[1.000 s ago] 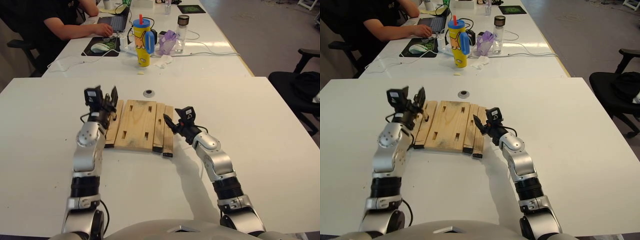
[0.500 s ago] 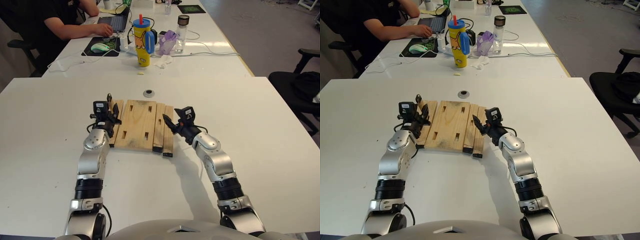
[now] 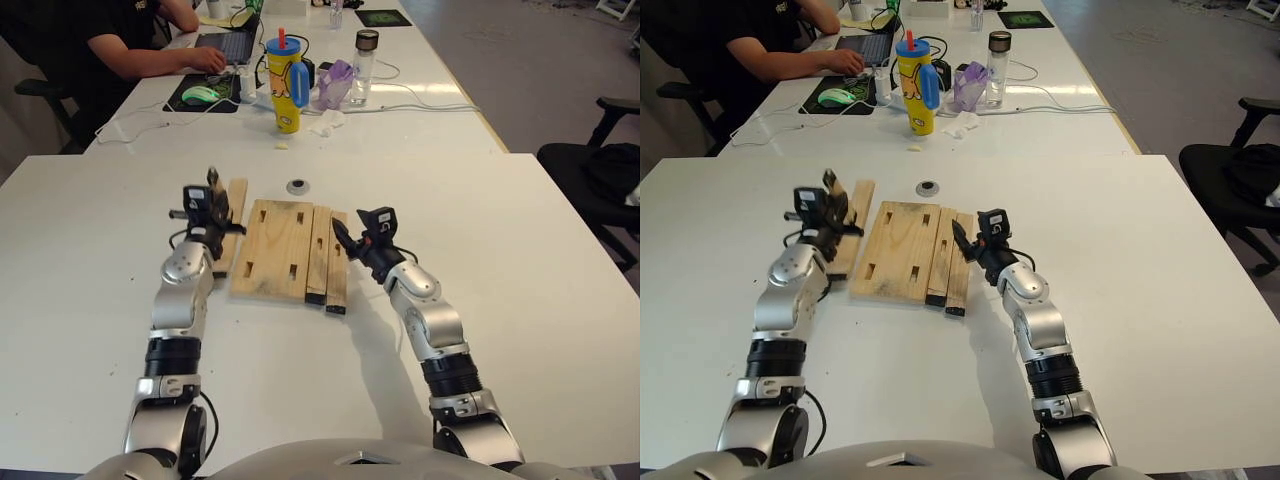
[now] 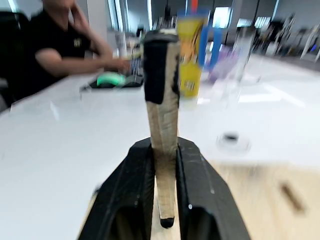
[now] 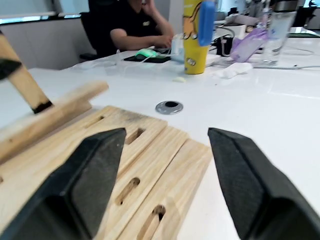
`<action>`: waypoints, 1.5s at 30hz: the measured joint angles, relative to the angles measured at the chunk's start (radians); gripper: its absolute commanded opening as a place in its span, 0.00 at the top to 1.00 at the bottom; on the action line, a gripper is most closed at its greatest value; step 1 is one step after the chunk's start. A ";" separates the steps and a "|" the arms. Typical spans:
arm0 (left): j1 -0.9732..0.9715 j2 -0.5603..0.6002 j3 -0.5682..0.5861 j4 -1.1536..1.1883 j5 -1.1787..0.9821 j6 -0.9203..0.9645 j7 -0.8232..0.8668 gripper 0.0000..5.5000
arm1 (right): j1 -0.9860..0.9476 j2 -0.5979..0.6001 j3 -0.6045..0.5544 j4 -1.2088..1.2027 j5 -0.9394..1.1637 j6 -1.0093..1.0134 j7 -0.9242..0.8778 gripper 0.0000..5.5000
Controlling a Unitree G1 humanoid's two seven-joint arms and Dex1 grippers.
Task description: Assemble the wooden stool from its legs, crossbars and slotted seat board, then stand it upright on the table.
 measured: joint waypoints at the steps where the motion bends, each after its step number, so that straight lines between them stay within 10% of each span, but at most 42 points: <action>1: -0.029 0.004 0.015 -0.019 -0.033 -0.005 -0.024 0.92 | -0.002 -0.006 -0.021 -0.002 0.036 -0.003 0.030 0.30; 11: -0.193 0.070 0.141 -0.044 -0.567 0.324 -0.392 0.92 | -0.124 -0.151 -0.279 -0.021 0.654 0.383 0.393 0.02; 25: -0.265 0.116 0.160 -0.037 -0.967 0.792 -0.536 0.92 | -0.204 -0.171 -0.428 0.033 1.089 0.722 0.379 0.02; 45: -0.266 0.132 0.148 -0.032 -0.992 0.868 -0.556 0.92 | -0.197 -0.172 -0.398 -0.036 1.117 0.705 0.413 0.58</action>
